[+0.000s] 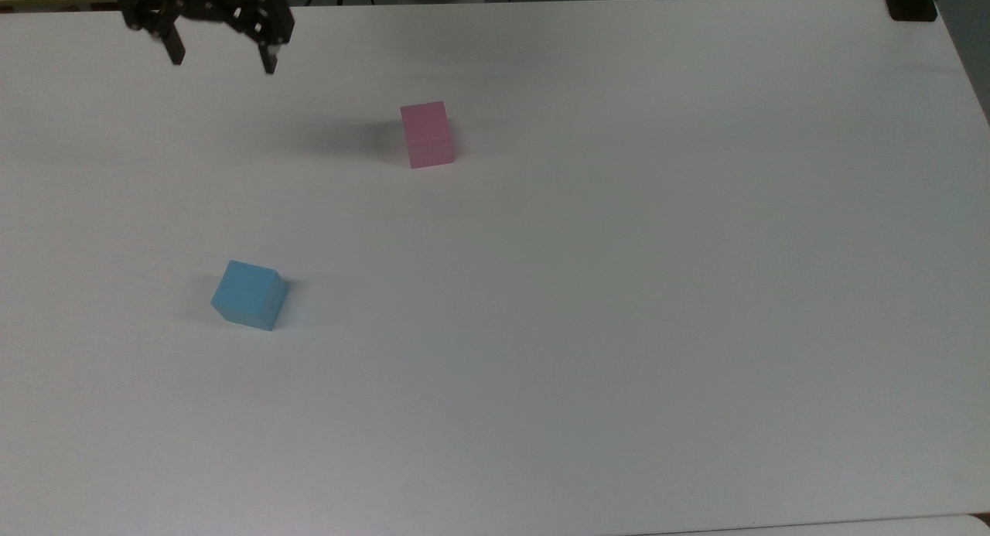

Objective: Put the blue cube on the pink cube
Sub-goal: 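Move the open gripper over the light-blue cube and lower it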

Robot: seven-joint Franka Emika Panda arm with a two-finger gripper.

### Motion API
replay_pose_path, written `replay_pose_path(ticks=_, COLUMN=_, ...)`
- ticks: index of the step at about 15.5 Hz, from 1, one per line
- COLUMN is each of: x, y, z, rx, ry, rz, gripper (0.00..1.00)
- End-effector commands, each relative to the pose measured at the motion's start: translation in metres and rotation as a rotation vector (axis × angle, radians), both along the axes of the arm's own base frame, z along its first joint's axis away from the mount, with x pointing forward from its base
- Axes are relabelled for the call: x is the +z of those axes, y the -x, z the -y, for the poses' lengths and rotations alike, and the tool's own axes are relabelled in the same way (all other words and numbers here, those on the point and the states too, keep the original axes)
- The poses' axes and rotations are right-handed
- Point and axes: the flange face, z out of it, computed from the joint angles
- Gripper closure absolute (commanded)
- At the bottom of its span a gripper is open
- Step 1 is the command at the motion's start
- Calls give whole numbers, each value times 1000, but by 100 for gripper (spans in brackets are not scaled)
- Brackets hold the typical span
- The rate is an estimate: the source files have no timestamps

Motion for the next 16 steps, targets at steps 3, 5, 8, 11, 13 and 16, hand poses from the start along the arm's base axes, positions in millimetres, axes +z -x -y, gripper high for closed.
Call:
replay_pose_path(ticks=3, x=-57, y=-34, z=28, rx=-21, ry=33, rz=51, gripper=0)
replay_pose_path(ticks=5, x=-76, y=-44, z=27, rx=-18, ry=35, rz=51, gripper=0)
replay_pose_path(ticks=8, x=-116, y=-65, z=23, rx=-28, ry=47, rz=74, gripper=0)
replay_pose_path(ticks=11, x=-162, y=-86, z=21, rx=-72, ry=68, rz=119, gripper=0)
replay_pose_path(ticks=13, x=-186, y=-93, z=16, rx=-59, ry=77, rz=111, gripper=0)
replay_pose_path(ticks=16, x=-198, y=-98, z=16, rx=-65, ry=78, rz=125, gripper=0)
